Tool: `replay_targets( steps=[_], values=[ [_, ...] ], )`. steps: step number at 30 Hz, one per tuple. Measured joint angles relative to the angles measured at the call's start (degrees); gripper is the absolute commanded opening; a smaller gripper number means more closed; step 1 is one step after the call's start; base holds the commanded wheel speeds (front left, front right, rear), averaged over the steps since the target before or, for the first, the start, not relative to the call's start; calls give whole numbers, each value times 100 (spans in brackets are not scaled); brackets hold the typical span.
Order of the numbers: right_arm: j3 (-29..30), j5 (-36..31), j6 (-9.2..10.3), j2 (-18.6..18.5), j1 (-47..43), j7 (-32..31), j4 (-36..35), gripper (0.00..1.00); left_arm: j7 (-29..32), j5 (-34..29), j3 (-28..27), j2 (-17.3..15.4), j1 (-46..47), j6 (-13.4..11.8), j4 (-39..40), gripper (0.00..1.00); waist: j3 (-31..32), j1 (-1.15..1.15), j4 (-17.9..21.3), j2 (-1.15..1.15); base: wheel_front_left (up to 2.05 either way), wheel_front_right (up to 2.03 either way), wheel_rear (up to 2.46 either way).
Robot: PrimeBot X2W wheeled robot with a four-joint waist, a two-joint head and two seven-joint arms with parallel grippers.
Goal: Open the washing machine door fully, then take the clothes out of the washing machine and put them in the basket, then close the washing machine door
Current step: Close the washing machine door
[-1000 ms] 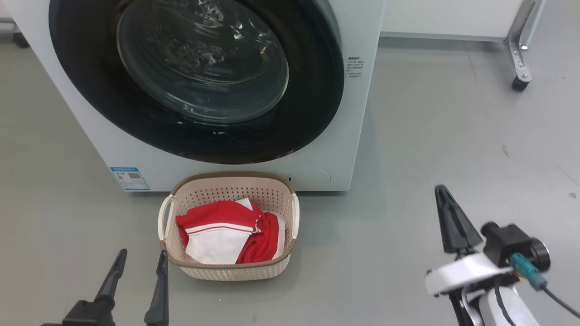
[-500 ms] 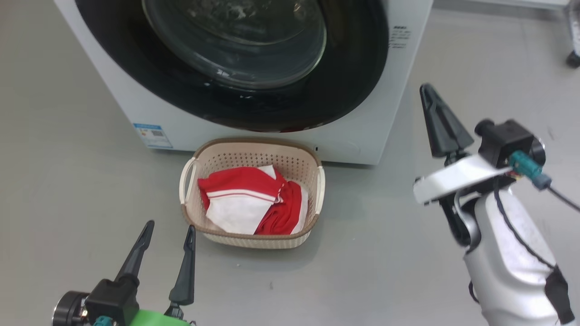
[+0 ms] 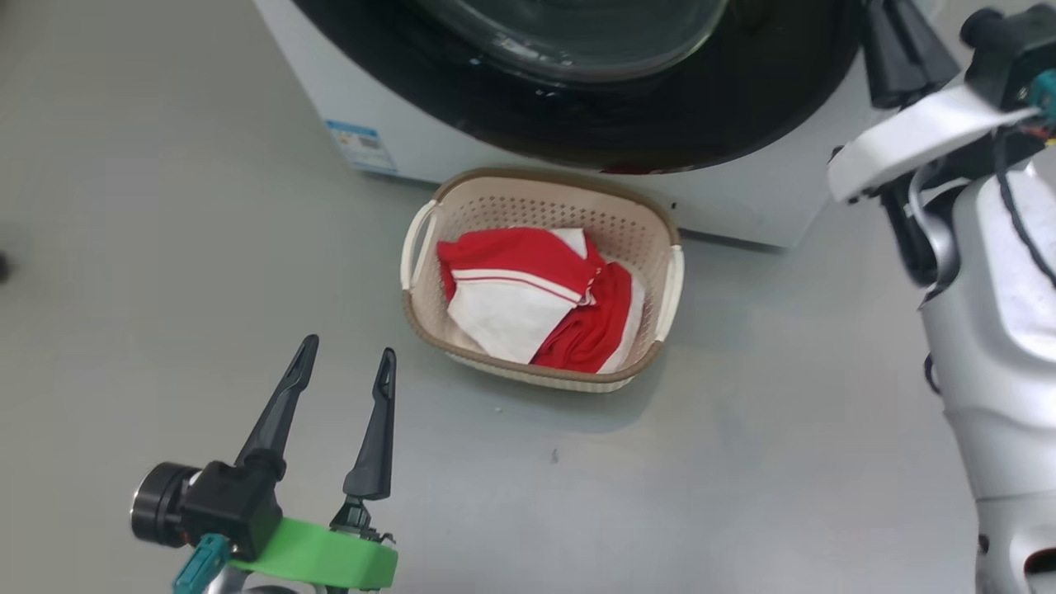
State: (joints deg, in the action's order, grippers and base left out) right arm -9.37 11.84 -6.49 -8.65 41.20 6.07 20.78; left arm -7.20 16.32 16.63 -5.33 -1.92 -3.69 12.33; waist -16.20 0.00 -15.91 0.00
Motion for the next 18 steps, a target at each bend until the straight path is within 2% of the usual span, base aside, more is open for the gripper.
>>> replay_targets(
  steps=[18],
  values=[
    [60, -36, -53, -553, 1316, -70, 1034, 0, -313, 75, 119, 172, 541, 53, -448, 100, -891, 0, -911, 0, 0, 0, 0]
  ],
)
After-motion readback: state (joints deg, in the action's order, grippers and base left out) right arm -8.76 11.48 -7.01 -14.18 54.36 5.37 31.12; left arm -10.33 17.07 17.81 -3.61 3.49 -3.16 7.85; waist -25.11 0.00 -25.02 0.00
